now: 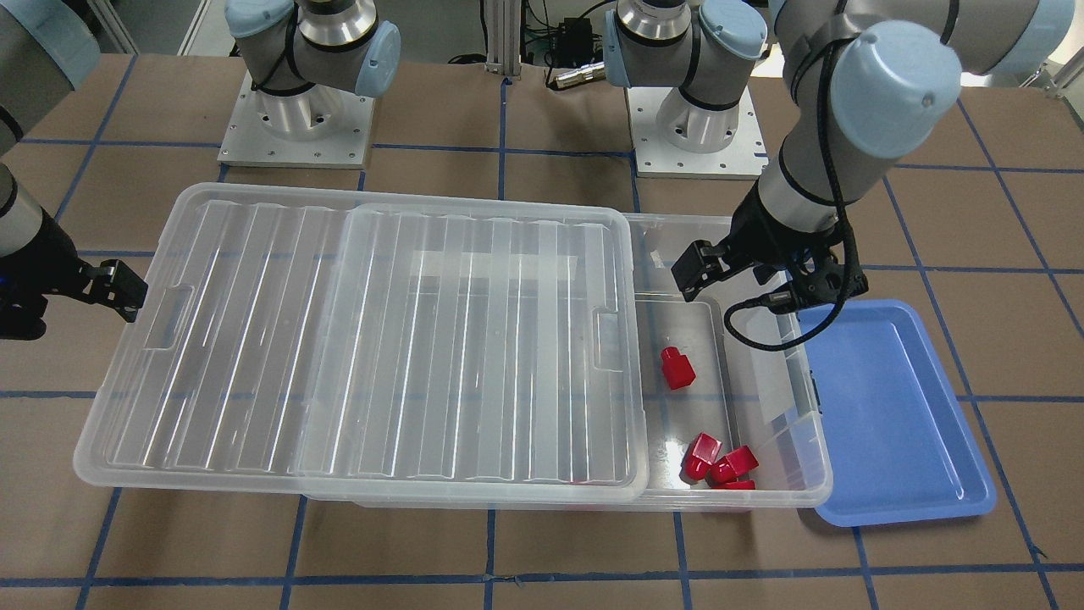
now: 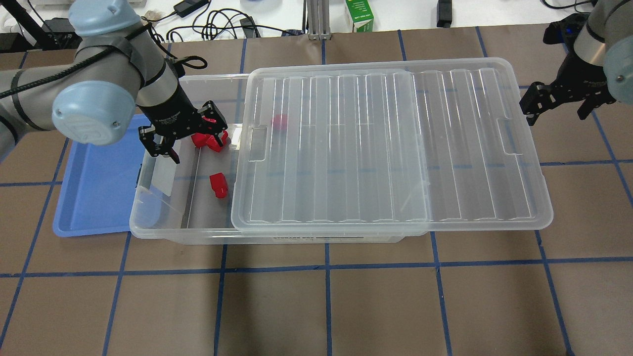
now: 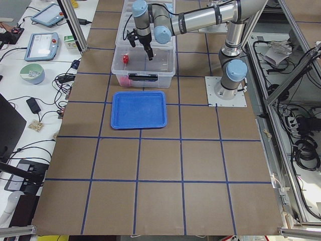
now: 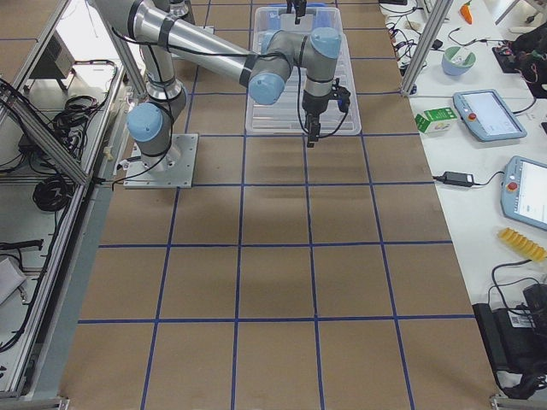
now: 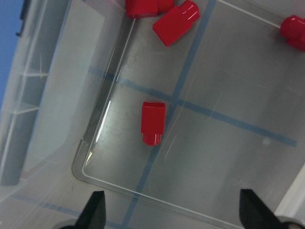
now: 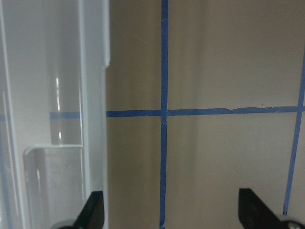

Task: Place red block in blue tray from box

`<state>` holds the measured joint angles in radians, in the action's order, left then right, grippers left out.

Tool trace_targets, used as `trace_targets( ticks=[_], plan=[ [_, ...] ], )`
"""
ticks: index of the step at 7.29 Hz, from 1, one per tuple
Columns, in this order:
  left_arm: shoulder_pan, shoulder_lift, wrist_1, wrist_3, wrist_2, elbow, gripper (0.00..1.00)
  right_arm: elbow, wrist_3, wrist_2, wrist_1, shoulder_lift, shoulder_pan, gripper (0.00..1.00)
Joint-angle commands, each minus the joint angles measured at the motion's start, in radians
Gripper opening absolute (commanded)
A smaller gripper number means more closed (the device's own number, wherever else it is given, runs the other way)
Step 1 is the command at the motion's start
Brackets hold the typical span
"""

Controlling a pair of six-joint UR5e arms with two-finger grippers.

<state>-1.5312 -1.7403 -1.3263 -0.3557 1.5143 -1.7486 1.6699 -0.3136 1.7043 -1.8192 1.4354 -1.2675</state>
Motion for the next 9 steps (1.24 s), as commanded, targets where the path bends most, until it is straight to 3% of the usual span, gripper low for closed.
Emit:
trace_targets(
  ticks=[1,3,5,7,9],
  plan=[
    [-0.001,-0.016,0.030,-0.028,-0.006,-0.034,1.00,-0.161,0.063,-0.058,0.216,0.025,-0.054,1.00],
    [-0.001,-0.060,0.091,-0.026,-0.003,-0.077,1.00,-0.283,0.303,-0.130,0.389,0.068,-0.193,1.00],
    [-0.001,-0.090,0.154,-0.022,-0.002,-0.103,1.00,-0.241,0.428,-0.137,0.362,0.096,-0.323,1.00],
    [0.000,-0.113,0.176,-0.028,-0.003,-0.106,1.00,-0.181,0.430,-0.137,0.296,0.123,-0.323,1.00],
    [0.000,-0.133,0.197,-0.028,-0.003,-0.115,1.00,-0.182,0.429,-0.137,0.298,0.131,-0.323,1.00]
  ],
)
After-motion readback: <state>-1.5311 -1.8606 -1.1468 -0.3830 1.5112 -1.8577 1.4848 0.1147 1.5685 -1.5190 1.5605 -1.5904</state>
